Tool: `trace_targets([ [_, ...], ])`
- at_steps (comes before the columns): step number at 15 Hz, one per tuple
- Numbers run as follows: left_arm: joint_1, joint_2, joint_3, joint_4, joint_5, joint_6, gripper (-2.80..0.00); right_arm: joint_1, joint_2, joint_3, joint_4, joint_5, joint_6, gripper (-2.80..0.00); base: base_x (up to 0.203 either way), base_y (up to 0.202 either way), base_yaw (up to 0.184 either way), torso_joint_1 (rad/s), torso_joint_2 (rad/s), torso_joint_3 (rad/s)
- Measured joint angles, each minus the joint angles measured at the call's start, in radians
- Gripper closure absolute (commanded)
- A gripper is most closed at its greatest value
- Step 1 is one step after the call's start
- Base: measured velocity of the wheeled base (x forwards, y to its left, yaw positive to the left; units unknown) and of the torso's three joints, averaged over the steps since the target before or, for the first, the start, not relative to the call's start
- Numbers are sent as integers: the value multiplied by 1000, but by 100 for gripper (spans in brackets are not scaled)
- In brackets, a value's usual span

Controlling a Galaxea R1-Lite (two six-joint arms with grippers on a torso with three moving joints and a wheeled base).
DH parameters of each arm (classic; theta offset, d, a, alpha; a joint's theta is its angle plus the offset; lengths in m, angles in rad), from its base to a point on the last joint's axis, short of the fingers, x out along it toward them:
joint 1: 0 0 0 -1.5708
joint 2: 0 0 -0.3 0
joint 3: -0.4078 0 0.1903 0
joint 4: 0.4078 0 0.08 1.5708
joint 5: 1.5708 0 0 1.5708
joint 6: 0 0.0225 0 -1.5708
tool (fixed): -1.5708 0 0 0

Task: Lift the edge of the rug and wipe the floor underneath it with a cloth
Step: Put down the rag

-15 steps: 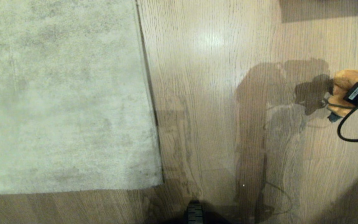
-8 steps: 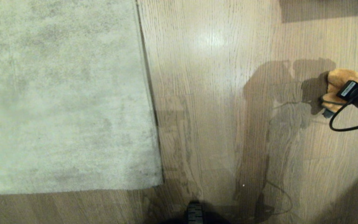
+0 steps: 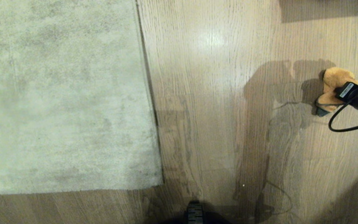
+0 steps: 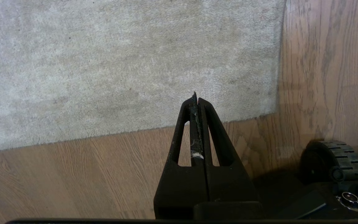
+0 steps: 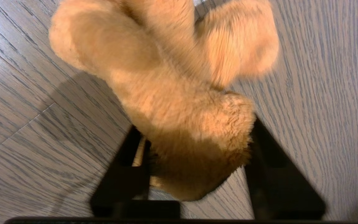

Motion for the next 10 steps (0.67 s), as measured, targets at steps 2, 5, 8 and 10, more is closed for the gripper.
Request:
trace_targets([
  [2, 0, 0, 0, 0, 0, 0, 0, 0, -5, 3, -1, -1, 0, -280, 0, 0, 0, 0, 0, 0],
  [5, 0, 0, 0, 0, 0, 0, 0, 0, -19, 9, 0, -2, -3, -280, 0, 0, 0, 0, 0, 0],
  [8, 0, 0, 0, 0, 0, 0, 0, 0, -52, 36, 0, -2, -9, -280, 0, 0, 0, 0, 0, 0],
  [10, 0, 0, 0, 0, 0, 0, 0, 0, -84, 67, 0, -2, -14, -280, 0, 0, 0, 0, 0, 0],
])
